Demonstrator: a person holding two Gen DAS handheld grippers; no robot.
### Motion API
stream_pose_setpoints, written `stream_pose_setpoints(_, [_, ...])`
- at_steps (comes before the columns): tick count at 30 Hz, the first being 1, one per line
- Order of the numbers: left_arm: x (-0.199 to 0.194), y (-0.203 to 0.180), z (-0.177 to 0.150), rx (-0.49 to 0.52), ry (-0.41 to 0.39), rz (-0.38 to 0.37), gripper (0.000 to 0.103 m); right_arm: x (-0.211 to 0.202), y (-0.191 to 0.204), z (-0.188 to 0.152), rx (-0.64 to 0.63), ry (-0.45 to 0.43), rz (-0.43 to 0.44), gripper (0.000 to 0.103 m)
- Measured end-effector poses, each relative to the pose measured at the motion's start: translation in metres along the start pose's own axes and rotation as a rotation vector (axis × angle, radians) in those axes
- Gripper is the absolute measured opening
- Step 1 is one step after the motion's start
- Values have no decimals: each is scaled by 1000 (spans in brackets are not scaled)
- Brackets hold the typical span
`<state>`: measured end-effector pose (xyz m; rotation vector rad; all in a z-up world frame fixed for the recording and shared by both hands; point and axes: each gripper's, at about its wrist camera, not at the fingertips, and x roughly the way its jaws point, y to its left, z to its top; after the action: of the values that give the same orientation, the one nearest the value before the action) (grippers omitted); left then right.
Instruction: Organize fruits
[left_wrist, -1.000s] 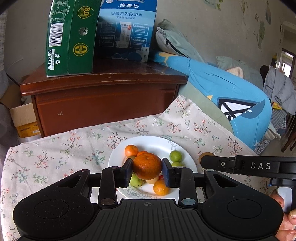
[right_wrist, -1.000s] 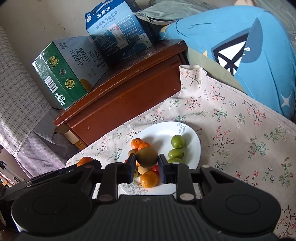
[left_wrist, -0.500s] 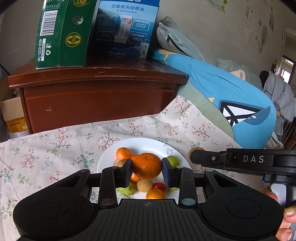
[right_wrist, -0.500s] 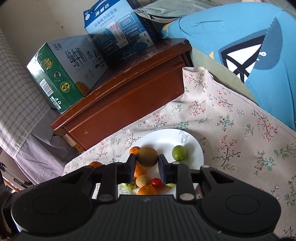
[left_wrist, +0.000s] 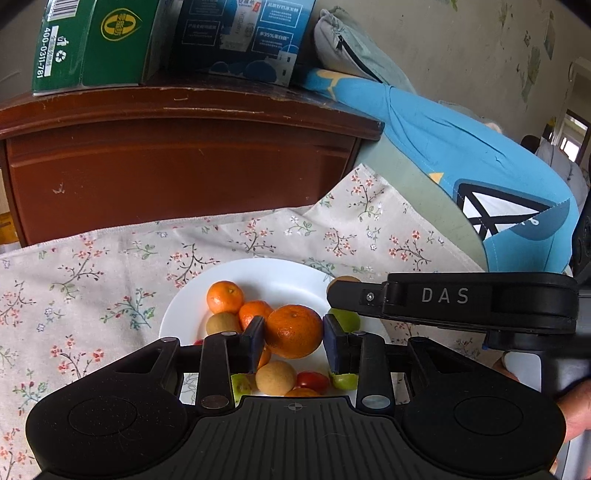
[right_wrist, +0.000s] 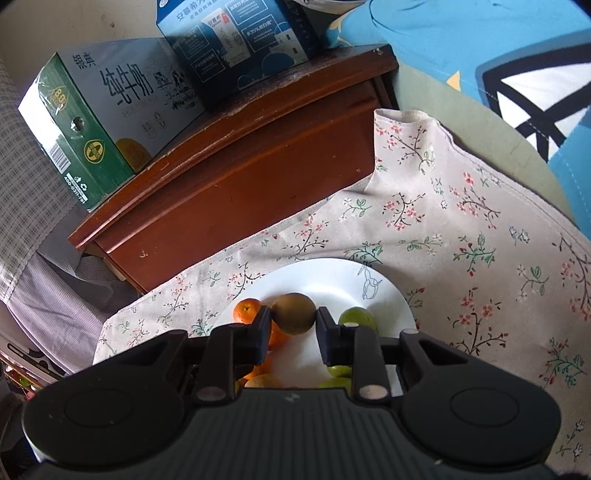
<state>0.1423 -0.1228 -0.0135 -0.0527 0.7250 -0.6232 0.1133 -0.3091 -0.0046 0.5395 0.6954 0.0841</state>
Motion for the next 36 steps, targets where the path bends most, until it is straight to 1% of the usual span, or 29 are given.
stream_pose_setpoints(3, [9,1,-2,-7,19,0,31,9,-5,0,11,11,-11,26])
stream_pose_setpoints(8, [12,-1,-1,-3,22,24,33,15,-8,0,17,1,-31,30])
stream_pose_setpoints(9, [11,-1,0,-5,21,25,38,15,-8,0,17,0,-30,32])
stream_pose_setpoints(10, [10,-3,0,-3,18,34,52,15,-8,1,16,0,-30,35])
stream_pose_setpoints(11, [8,-5,1,2,13,55,60,14,-7,1,16,-3,-32,36])
stream_pose_setpoints(12, [6,-6,1,10,7,78,74,13,-7,2,18,-6,-34,39])
stream_pose_setpoints(13, [3,-8,2,20,-1,93,75,12,-7,3,21,-8,-36,43])
stream_pose_setpoints(14, [1,-10,4,33,-5,96,75,10,-7,3,23,-12,-37,44])
stream_pose_setpoints(15, [-2,-11,5,40,-4,96,75,8,-7,3,24,-16,-41,48])
stream_pose_setpoints(16, [-4,-11,6,41,0,99,77,6,-6,4,21,-18,-48,52])
stream_pose_setpoints(18, [-8,-13,7,42,16,116,83,0,-4,3,14,-22,-65,55])
stream_pose_setpoints(20, [-12,-16,7,52,22,139,84,-7,-4,3,17,-27,-79,61])
stream_pose_setpoints(21, [-15,-17,8,57,24,146,84,-10,-5,2,23,-28,-86,66])
stream_pose_setpoints(22, [-18,-17,8,61,28,152,86,-13,-5,2,29,-29,-95,69])
stream_pose_setpoints(27, [-36,-20,8,81,20,178,89,-30,-6,1,47,-41,-121,70])
stream_pose_setpoints(29, [-42,-21,7,83,22,188,92,-37,-6,0,54,-44,-133,71])
stream_pose_setpoints(36, [-60,-22,8,96,47,210,93,-57,2,-6,42,-24,-174,73])
